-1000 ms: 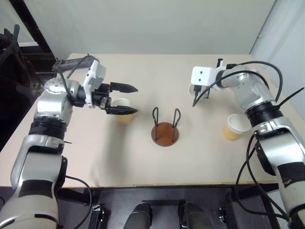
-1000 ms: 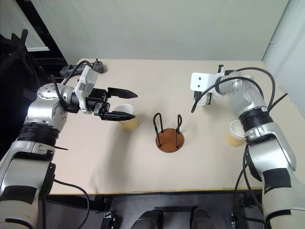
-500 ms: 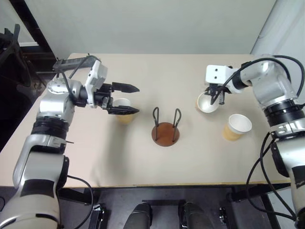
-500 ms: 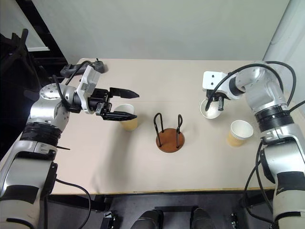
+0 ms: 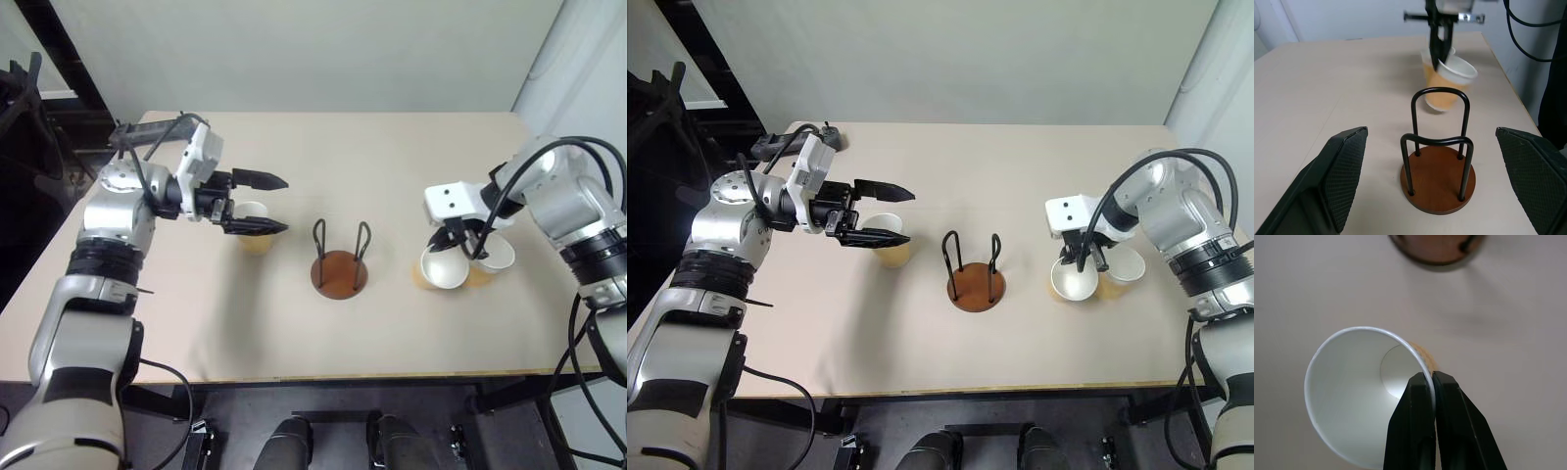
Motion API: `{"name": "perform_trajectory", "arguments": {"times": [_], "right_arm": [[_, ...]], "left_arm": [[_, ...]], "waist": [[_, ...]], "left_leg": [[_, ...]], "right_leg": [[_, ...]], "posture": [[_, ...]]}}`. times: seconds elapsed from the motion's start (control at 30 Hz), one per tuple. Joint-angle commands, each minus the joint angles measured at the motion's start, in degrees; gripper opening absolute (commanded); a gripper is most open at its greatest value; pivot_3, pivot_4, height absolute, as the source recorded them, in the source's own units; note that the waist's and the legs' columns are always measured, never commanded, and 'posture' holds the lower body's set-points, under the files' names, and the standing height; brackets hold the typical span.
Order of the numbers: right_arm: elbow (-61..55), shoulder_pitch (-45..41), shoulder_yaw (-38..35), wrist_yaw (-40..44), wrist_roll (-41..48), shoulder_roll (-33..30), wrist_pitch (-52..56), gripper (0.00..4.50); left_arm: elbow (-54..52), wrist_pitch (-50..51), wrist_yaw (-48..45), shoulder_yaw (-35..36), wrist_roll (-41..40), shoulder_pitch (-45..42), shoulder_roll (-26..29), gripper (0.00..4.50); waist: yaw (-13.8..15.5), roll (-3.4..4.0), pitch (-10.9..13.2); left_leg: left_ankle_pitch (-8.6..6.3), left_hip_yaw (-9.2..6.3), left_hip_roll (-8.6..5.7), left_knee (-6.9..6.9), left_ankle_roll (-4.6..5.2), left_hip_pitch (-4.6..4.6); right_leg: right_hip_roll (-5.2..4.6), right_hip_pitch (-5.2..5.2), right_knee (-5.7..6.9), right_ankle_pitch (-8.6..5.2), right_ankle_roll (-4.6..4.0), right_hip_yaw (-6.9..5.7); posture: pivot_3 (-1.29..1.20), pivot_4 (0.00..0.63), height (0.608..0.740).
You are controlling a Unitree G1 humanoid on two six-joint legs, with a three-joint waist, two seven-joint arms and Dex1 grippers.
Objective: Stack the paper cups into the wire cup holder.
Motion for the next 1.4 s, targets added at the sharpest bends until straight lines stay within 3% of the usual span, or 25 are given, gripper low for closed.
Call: {"name": "perform_trajectory", "arguments": {"times": [0.03,0.43,0.57,0.8,1.0,1.23,1.4], "right_arm": [[2.59,-2.73,1.02,0.25,-0.84,1.34,-2.35,0.07],[11.12,-5.08,0.93,0.12,-4.88,5.46,-8.74,0.07],[13.55,-5.87,0.29,-2.93,-6.82,6.74,-11.05,0.95],[18.66,-8.88,-0.9,-6.27,-8.62,8.48,-13.22,0.95],[20.04,-12.13,-1.67,-3.76,-8.11,8.17,-12.16,0.95],[15.81,-15.54,-5.72,-1.71,-5.83,7.24,-6.33,0.95],[6.35,-12.61,-7.88,0.12,-2.87,2.77,1.5,0.95]], "left_arm": [[-3.04,1.06,-1.93,2.6,-0.14,-0.24,0.45,4.5],[-6.74,3.92,-1.93,5.2,1.33,1.13,0.11,4.5],[-6.9,4.24,-1.93,5.54,1.61,1.24,0.09,4.5],[-5.48,3.25,-1.93,5.19,1.62,1.12,-0.03,4.5],[-5.62,3.55,-1.93,4.71,1.56,0.68,-0.19,4.5],[-6.29,4.5,-1.93,4.12,1.36,0.16,-0.22,4.5],[-6.17,4.38,-1.93,3.65,0.99,0.45,-0.14,4.5]], "waist": [[-0.07,0.0,0.0],[-0.04,0.0,0.0],[-0.09,0.0,0.0],[-0.1,0.0,0.0],[-0.05,0.0,0.0],[-0.08,0.0,0.0],[0.17,0.0,0.0]], "left_leg": [[0.0,0.0,0.0,0.0,0.0,0.04],[0.02,-0.02,0.0,0.0,0.02,0.04],[0.02,-0.01,0.0,0.0,0.02,0.04],[0.02,-0.02,0.0,0.0,0.01,0.07],[0.0,-0.02,0.0,-0.02,-0.01,0.04],[-0.01,-0.02,0.0,-0.05,-0.03,0.02],[-0.02,-0.03,-0.01,-0.08,-0.04,-0.01]], "right_leg": [[0.0,0.01,0.02,0.0,0.0,0.0],[-0.01,0.01,0.06,0.0,-0.02,0.0],[-0.02,0.01,0.07,0.01,-0.04,0.0],[-0.02,-0.03,0.17,0.02,-0.06,0.0],[-0.02,-0.04,0.12,0.02,-0.06,0.0],[-0.02,-0.06,0.08,0.0,-0.08,0.0],[-0.02,-0.06,0.04,-0.05,-0.15,-0.02]], "posture": [[0.0,0.15,0.74],[0.0,0.15,0.74],[0.0,0.15,0.74],[0.0,0.15,0.74],[0.0,0.15,0.74],[0.0,0.15,0.74],[0.0,0.15,0.74]]}}
